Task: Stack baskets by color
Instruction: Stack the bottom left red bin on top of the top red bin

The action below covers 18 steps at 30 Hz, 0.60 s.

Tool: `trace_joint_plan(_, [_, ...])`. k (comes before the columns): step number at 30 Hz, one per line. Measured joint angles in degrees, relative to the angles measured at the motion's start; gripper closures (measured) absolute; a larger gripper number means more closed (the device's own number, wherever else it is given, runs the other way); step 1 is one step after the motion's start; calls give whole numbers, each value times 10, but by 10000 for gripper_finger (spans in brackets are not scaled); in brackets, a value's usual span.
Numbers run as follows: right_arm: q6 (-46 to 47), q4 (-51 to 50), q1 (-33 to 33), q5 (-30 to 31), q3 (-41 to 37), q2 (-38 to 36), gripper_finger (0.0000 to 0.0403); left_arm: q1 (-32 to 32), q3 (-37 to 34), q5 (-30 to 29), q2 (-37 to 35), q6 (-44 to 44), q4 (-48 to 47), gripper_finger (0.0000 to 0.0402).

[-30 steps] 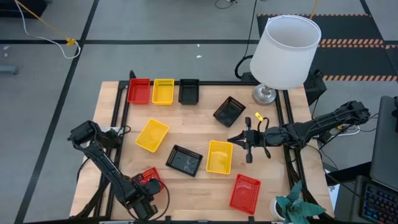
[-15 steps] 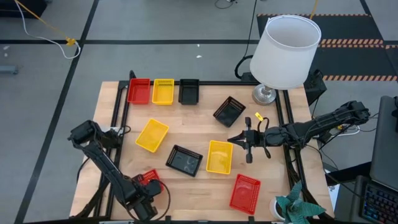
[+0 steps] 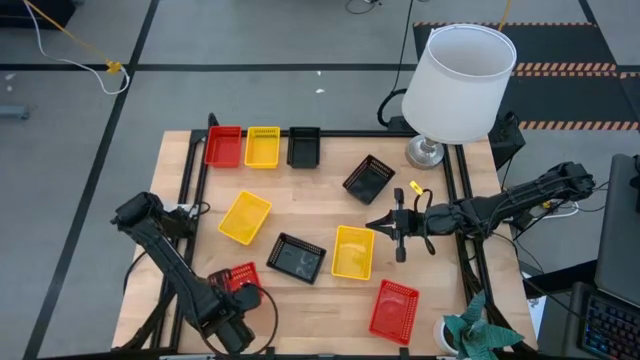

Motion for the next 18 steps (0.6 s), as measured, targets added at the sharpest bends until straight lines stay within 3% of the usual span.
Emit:
trace_joint_plan(8, [0,0,0,0,0,0,403,31,76,-32,0,74,-138,390])
trace_joint_plan(18, [0,-1,0,0,0,0,403,70,90,-93,-65,175,-134,391])
